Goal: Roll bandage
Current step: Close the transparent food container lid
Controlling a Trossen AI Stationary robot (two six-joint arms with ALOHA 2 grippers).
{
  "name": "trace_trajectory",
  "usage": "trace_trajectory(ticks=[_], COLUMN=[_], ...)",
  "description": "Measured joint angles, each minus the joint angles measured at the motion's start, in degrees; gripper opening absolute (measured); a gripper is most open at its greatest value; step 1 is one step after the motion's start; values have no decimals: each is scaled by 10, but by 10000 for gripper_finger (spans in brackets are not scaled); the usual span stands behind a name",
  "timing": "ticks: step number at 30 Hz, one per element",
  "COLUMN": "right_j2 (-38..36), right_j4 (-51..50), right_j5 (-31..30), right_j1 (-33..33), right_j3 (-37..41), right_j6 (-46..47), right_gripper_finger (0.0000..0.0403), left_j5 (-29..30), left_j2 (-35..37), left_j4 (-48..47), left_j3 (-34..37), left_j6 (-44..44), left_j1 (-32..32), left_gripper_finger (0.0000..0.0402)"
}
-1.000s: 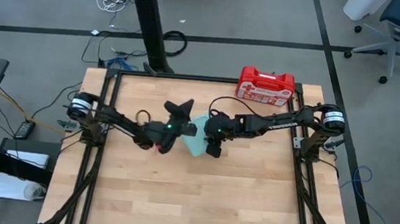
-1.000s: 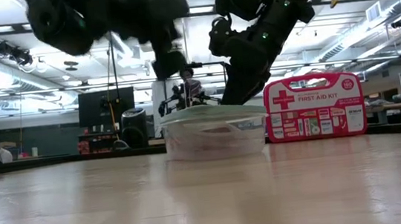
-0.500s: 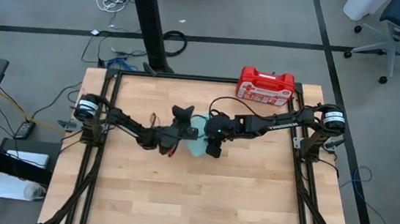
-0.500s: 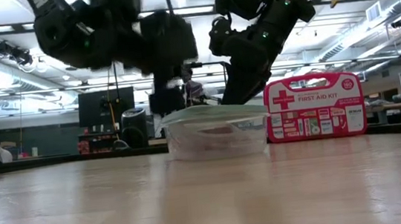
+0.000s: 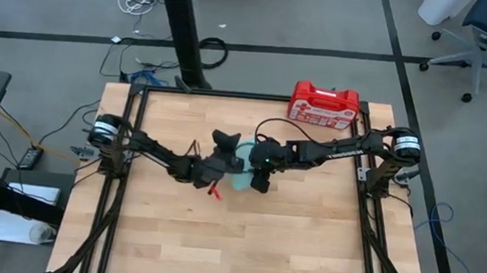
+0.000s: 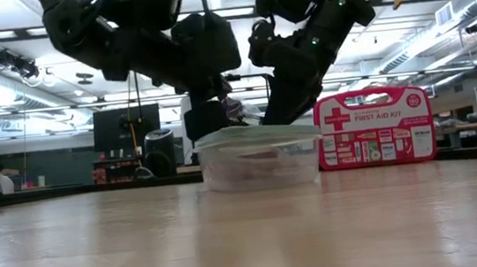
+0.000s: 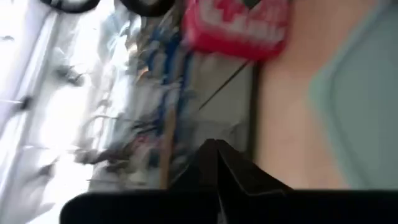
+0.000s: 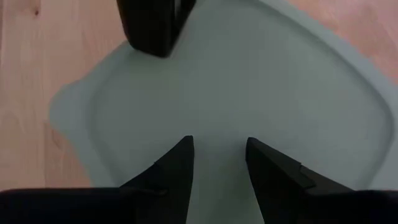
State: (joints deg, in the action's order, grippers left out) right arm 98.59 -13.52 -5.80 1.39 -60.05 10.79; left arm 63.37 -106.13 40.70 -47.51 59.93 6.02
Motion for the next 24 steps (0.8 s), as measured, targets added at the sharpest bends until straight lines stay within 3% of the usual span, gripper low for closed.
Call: trace_trajectory(ticks=[2, 9, 12, 15, 19, 21, 24], right_j2=[-1, 0, 0, 0, -1, 0, 0], right_j4=[-1, -3, -4, -3, -5, -4, -1], right_j5=[-1, 5, 5, 5, 3, 0, -1], right_j1=[0, 2, 2, 2, -2, -5, -5], right_j3=[-1, -5, -5, -5, -7, -6, -6], right_j6=[-2, 0, 4, 6, 7, 7, 4], right_gripper_finger=[149, 149, 149, 149, 149, 149, 149], left_j5=[32, -6, -15, -21, -83, -26, -6], left_j2=[-2, 27, 26, 28, 9, 1, 12], left_j4=[51, 339, 406, 315, 6, 1, 59], left_j3=[-4, -7, -8, -1, -1, -11, -13], left_j6=[45, 276, 311, 210, -32, -60, 24], left_j1=[6, 33, 34, 20, -10, -9, 0], left_gripper_finger=[0, 0, 0, 0, 0, 0, 0])
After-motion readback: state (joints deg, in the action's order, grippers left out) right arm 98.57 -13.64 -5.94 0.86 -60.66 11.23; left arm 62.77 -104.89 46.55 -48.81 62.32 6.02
